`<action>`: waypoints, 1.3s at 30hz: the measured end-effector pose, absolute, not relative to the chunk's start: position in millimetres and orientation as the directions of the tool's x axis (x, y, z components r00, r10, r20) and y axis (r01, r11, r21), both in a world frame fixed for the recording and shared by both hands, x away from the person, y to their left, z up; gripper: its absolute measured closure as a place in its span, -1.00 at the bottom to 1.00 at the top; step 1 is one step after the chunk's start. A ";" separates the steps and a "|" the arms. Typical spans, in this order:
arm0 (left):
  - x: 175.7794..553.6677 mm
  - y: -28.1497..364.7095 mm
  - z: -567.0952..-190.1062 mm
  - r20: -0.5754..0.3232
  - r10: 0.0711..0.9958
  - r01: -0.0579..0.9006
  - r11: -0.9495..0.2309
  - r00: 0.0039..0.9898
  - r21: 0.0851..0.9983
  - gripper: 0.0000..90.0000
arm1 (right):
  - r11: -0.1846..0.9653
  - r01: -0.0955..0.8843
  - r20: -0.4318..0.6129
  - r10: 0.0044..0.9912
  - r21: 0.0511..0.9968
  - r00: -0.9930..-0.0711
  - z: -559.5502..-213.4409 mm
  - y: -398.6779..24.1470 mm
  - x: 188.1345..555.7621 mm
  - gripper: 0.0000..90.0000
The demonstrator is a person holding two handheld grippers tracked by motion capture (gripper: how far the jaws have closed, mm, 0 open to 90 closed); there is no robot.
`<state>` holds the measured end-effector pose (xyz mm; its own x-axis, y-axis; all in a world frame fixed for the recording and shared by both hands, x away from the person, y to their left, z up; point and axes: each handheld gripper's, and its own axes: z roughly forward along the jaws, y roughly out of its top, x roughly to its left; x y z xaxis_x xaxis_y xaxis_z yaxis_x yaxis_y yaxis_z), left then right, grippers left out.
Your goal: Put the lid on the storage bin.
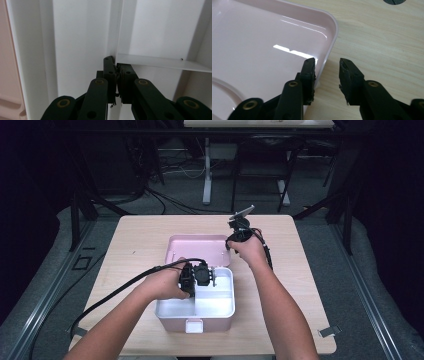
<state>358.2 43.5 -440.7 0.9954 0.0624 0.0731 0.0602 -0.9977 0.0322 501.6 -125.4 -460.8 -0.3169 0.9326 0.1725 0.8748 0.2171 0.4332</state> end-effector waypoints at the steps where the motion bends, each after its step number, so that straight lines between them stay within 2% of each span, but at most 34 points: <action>1: 358.1 43.5 -440.8 0.073 0.063 0.061 -0.998 0.995 0.032 0.91 | 0.198 0.882 0.185 0.936 0.428 -0.300 -461.6 -124.4 502.8 0.56; 7: 358.0 43.5 -440.8 0.073 0.062 0.060 -0.998 0.995 0.032 0.91 | 0.142 0.891 0.205 0.946 0.431 -0.250 -466.5 -122.6 505.8 0.60; 18: 358.4 43.4 -440.8 0.071 0.061 0.059 -0.998 0.996 0.032 0.91 | 0.139 0.909 0.205 0.950 0.392 -0.234 -469.3 -119.2 508.2 0.65; 26: 358.3 43.4 -440.8 0.071 0.061 0.059 -0.998 0.996 0.031 0.91 | 0.098 0.921 0.224 0.955 0.378 -0.194 -469.7 -115.9 508.9 0.79; 39: 358.4 43.3 -440.8 0.070 0.061 0.059 -0.998 0.996 0.030 0.91 | 0.082 0.928 0.241 0.954 0.364 -0.179 -469.5 -117.3 509.9 0.81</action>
